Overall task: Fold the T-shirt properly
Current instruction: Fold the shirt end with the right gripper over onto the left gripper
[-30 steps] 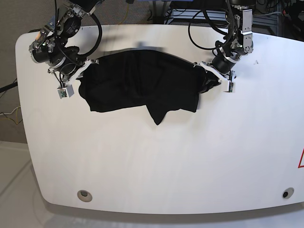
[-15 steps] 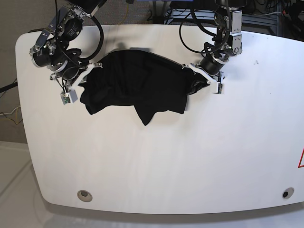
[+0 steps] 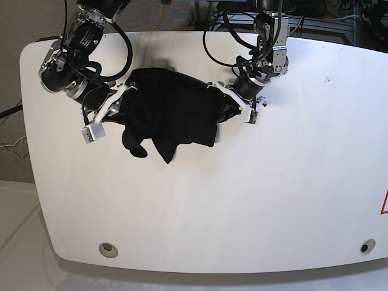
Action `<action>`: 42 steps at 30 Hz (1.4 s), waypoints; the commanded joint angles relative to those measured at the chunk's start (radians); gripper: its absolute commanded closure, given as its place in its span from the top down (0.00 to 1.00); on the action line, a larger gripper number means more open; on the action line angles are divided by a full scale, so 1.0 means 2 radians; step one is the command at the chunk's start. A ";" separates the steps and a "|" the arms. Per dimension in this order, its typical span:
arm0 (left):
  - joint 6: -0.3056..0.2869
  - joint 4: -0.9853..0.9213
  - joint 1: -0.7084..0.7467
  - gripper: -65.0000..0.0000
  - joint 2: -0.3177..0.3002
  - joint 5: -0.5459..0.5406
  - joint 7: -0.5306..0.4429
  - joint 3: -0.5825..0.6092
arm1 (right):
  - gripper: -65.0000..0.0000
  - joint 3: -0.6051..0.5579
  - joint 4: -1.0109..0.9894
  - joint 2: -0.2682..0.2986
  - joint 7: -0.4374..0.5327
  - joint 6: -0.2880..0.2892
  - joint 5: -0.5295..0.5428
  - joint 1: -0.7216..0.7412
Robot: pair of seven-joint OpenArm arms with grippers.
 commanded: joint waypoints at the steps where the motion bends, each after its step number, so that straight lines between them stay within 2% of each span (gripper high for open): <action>1: 0.011 -0.008 0.009 0.01 -0.001 0.038 0.056 0.008 | 0.00 -0.001 0.010 0.006 0.011 -0.015 0.068 0.007; 7: 0.011 -0.008 0.009 0.01 -0.001 0.038 0.056 0.014 | 0.00 -0.009 0.010 0.010 0.011 -0.016 0.073 0.007; 14: 0.011 -0.008 0.009 0.01 0.001 0.038 0.056 0.014 | 0.00 -0.069 0.008 0.007 0.011 -0.019 0.066 0.019; 24: 0.011 -0.008 0.009 0.01 0.008 0.038 0.056 0.014 | 0.00 -0.138 0.005 -0.023 0.011 -0.017 -0.024 0.033; 31: 0.011 -0.008 0.009 0.01 0.008 0.038 0.056 0.014 | 0.00 -0.192 -0.020 -0.026 0.018 -0.016 -0.096 0.034; 36: 0.011 -0.008 0.009 0.01 0.008 0.038 0.056 0.014 | 0.00 -0.226 -0.058 -0.026 0.038 -0.016 -0.125 0.035; 42: 0.011 -0.008 0.009 0.01 0.009 0.038 0.056 0.014 | 0.00 -0.240 -0.108 -0.026 0.038 -0.018 -0.148 0.048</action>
